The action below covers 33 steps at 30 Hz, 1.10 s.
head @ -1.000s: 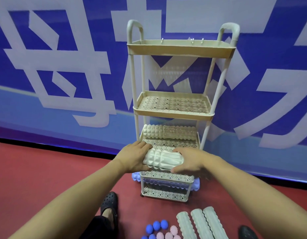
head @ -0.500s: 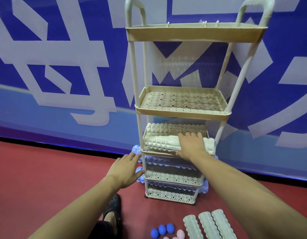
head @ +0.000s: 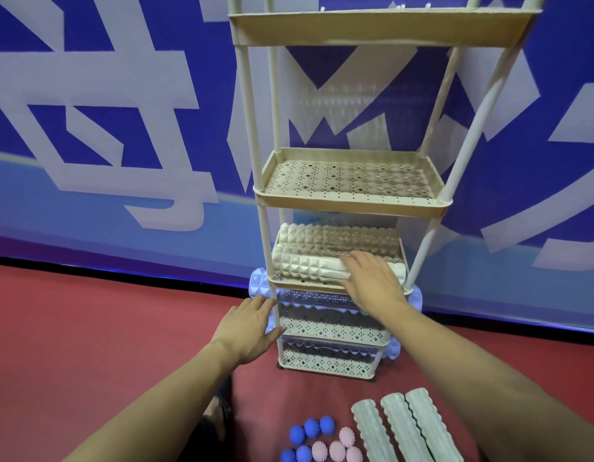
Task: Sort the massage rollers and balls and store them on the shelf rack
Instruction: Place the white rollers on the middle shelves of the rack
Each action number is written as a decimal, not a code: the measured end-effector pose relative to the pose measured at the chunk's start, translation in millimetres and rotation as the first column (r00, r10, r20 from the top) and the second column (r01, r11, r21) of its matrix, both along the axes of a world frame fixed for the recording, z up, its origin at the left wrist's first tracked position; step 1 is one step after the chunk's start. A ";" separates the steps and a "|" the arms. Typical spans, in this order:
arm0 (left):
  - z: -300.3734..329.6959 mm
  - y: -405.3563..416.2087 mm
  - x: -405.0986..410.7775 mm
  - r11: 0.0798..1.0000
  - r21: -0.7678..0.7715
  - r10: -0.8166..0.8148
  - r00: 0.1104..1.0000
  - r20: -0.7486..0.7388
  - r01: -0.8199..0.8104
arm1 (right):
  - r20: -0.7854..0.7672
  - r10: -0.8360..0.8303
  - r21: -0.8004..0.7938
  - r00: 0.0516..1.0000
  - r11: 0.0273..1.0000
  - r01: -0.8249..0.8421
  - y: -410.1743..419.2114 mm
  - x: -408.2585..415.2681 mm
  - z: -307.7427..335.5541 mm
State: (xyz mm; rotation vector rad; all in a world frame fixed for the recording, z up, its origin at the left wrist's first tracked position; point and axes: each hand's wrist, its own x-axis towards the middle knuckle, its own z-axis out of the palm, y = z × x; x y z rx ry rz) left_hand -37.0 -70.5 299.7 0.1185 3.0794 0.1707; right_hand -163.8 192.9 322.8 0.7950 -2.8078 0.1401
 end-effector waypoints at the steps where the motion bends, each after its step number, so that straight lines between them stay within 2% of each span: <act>1: -4.2 8.2 2.0 1.000 0.015 -0.009 1.000 0.007 0.009 | -0.008 0.019 -0.066 1.000 0.998 -0.019 6.1 12.7 -3.9; 4: -24.8 36.1 14.7 0.996 0.079 -0.040 0.999 0.026 0.038 | 0.004 0.000 -0.195 1.000 0.981 0.001 30.9 61.0 -35.7; 7: -59.6 64.5 33.8 0.990 0.126 -0.078 0.994 0.083 0.067 | 0.259 -0.102 -0.118 0.960 0.984 0.136 62.2 112.7 -94.2; 10: -104.1 92.6 51.7 0.982 0.186 -0.080 0.978 0.193 0.044 | 0.517 -0.226 0.027 0.825 0.968 0.248 91.7 151.8 -155.8; 13: -154.6 119.5 64.2 0.958 0.286 -0.059 0.948 0.314 -0.035 | 0.640 -0.315 0.086 0.701 0.936 0.342 109.9 174.7 -206.7; 16: -206.5 141.8 73.1 0.891 0.402 0.009 0.894 0.449 -0.211 | 0.735 -0.373 0.131 0.566 0.898 0.421 120.1 185.9 -253.9; 20: -266.5 154.3 87.8 0.818 0.393 0.116 0.789 0.603 -0.420 | 0.836 -0.403 0.193 0.371 0.851 0.489 128.7 189.3 -311.6; 25: -323.9 151.7 91.0 0.755 0.355 0.175 0.691 0.701 -0.551 | 0.877 -0.423 0.236 0.227 0.792 0.564 131.3 178.3 -372.1; 28: -352.2 155.7 89.4 0.695 0.345 0.203 0.632 0.748 -0.631 | 0.867 -0.459 0.257 0.191 0.743 0.619 128.5 173.5 -402.9; 31: -370.9 169.6 88.2 0.535 0.410 0.204 0.585 0.785 -0.738 | 0.870 -0.446 0.211 0.209 0.721 0.660 127.3 173.9 -432.8; 33: -380.8 178.4 90.2 0.493 0.430 0.192 0.576 0.794 -0.757 | 0.896 -0.399 0.151 0.194 0.686 0.711 129.1 175.0 -447.3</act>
